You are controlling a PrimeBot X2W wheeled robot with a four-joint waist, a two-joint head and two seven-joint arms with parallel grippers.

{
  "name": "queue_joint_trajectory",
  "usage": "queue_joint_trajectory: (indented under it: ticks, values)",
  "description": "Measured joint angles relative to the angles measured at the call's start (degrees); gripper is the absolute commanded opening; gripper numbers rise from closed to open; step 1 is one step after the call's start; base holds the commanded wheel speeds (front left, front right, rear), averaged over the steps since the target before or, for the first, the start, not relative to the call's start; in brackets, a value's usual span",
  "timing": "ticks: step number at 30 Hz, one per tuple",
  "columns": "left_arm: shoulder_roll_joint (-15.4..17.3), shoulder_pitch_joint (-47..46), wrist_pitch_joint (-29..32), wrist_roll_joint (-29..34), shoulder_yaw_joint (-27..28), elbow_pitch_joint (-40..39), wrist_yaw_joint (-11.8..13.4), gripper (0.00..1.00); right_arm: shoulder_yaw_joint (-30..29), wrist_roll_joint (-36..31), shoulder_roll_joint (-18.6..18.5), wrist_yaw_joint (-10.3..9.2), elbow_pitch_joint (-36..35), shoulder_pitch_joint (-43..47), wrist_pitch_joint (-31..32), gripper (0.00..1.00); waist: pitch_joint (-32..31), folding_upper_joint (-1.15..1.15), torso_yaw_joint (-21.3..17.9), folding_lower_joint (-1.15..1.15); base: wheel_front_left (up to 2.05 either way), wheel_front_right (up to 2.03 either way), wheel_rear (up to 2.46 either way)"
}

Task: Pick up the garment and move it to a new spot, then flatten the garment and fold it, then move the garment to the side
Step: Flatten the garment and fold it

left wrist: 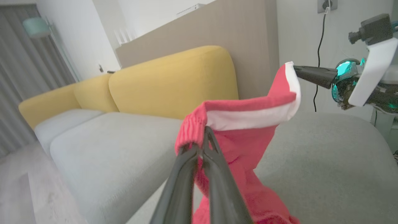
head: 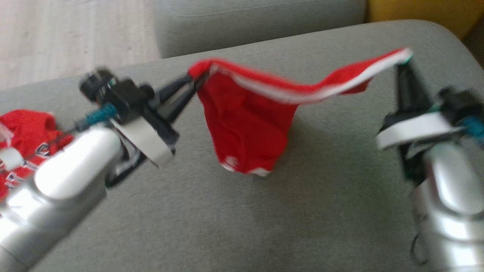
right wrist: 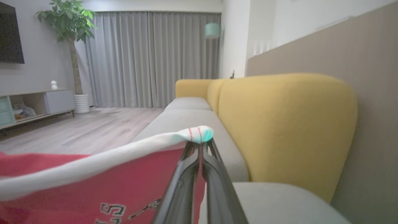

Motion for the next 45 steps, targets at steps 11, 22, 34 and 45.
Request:
queue_joint_trajectory:
  ticks: [11, 22, 34, 45]
  values:
    - [5.02, -18.62, 1.92, 3.02, -5.98, -8.34, 0.0, 0.0, -2.72, 5.97, -9.05, 0.0, -6.19, -13.99, 0.02, 0.0, 4.11, 0.0, -6.23, 0.01, 0.0, 0.0, 0.0]
    - [0.2, -42.11, -0.25, 6.81, -13.06, 3.94, 0.0, 0.0, -3.14, 10.26, -10.32, 0.0, 2.94, -34.01, 0.32, 0.0, 16.14, 0.0, -6.96, 0.03, 0.0, 0.0, 0.0]
    - [-0.14, -40.99, -5.36, 10.28, -11.5, 0.88, 0.0, 0.0, -9.6, 8.81, -11.14, 0.0, -5.43, -30.37, 0.05, 0.0, 21.55, 0.0, -6.22, 0.0, 0.0, 0.0, 0.0]
    - [3.97, -1.26, -5.35, 9.69, -12.73, -13.33, 4.09, 0.0, -15.8, 9.11, -5.79, 0.01, -12.76, 3.43, 0.08, 0.0, 17.25, 0.0, -6.9, -0.01, 0.0, 0.0, 0.0]
